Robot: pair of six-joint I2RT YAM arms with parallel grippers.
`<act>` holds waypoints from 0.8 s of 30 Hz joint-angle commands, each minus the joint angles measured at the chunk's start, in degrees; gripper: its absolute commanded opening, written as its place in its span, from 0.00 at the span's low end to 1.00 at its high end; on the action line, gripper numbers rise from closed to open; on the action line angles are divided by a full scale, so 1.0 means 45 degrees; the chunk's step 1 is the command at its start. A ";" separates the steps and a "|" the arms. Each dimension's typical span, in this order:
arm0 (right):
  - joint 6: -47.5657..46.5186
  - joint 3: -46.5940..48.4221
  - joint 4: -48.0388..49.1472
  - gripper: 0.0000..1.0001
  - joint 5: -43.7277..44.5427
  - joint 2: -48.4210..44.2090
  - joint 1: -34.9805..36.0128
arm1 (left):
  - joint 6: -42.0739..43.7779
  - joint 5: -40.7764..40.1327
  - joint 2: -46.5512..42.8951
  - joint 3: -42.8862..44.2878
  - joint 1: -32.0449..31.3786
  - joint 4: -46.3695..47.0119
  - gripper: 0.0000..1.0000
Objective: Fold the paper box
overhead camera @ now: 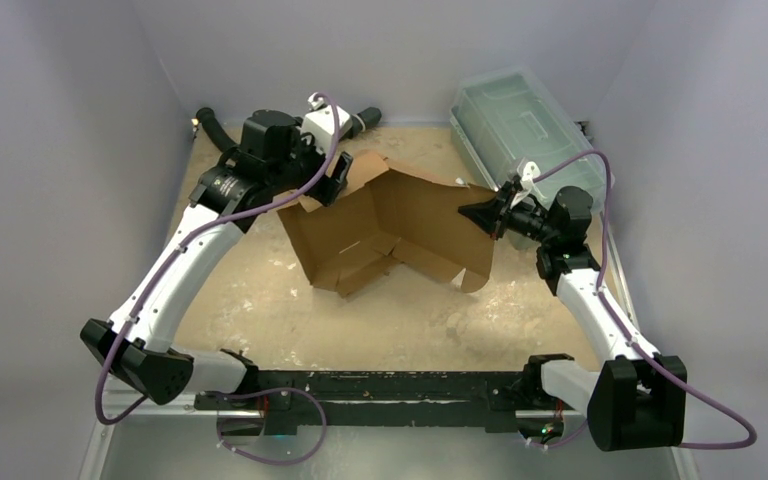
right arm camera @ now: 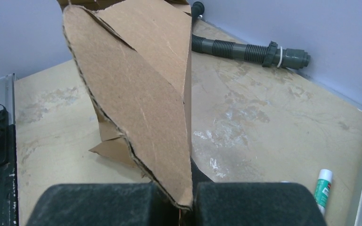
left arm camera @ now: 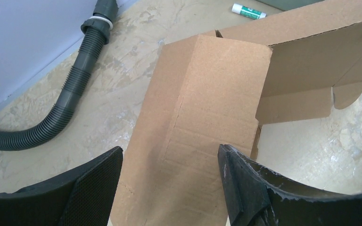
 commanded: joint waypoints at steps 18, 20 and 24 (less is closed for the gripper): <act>0.0748 0.0645 0.0771 0.00 -0.0647 -0.0173 -0.0035 | 0.1148 -0.1784 -0.3378 -0.2391 0.0028 0.2180 0.75; 0.0728 0.0648 0.0780 0.00 -0.0671 -0.0191 -0.0042 | 0.1347 -0.1764 -0.3498 -0.2472 0.0022 0.2183 0.75; 0.0709 0.0633 0.0780 0.00 -0.0734 -0.0174 -0.0042 | 0.1629 -0.1592 -0.3429 -0.2699 0.0009 0.2256 0.75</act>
